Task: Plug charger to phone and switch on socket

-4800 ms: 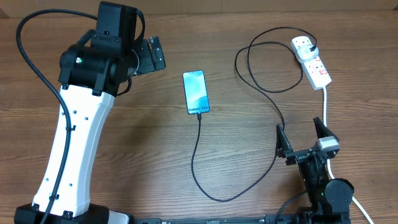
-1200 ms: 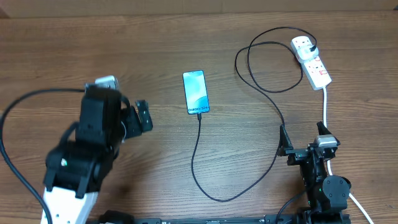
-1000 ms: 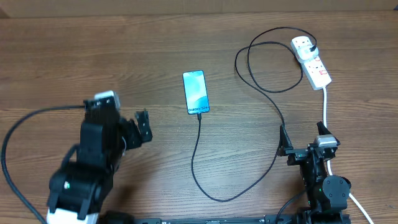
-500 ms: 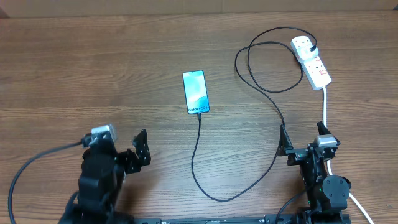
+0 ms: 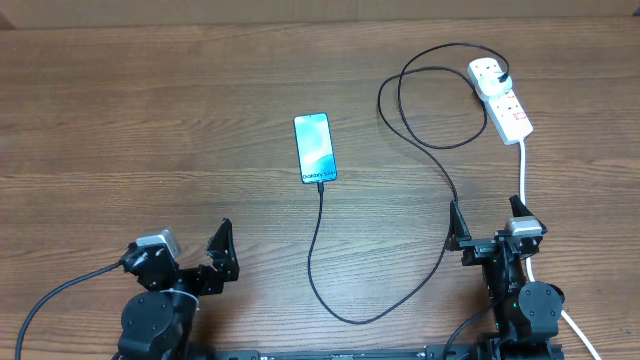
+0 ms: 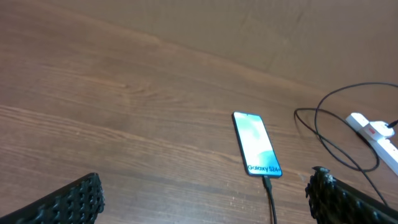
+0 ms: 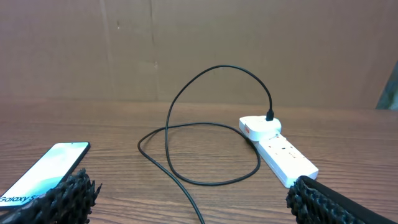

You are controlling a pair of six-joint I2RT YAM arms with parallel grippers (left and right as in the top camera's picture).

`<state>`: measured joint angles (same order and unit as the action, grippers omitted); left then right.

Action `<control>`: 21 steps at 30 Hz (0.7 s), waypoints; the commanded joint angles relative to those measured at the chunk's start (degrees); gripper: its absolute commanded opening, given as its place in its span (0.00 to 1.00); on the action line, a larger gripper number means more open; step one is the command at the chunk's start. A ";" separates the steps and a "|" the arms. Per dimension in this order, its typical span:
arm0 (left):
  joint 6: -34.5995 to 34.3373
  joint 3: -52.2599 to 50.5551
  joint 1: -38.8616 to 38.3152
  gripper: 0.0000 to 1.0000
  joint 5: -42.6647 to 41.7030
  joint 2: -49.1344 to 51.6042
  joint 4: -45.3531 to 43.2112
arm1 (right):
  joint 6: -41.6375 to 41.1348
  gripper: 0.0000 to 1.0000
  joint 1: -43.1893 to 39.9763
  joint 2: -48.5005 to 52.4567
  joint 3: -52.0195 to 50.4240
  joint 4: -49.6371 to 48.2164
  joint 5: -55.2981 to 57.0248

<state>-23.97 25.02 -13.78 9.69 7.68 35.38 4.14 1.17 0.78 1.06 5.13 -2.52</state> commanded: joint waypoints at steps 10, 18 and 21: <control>2.32 -8.39 0.37 1.00 -1.81 -5.60 -11.63 | 0.24 1.00 0.04 -0.61 -0.61 -0.44 0.13; 3.04 -10.12 0.37 1.00 -1.79 -7.50 -12.35 | 0.24 1.00 0.04 -0.61 -0.61 -0.44 0.13; 3.02 -10.84 0.37 1.00 -1.81 -7.50 -13.64 | 0.22 1.00 0.04 -0.61 -0.61 -0.44 0.13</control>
<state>-22.24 15.42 -13.78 8.58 1.02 22.74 4.16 1.15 0.80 1.06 5.10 -2.55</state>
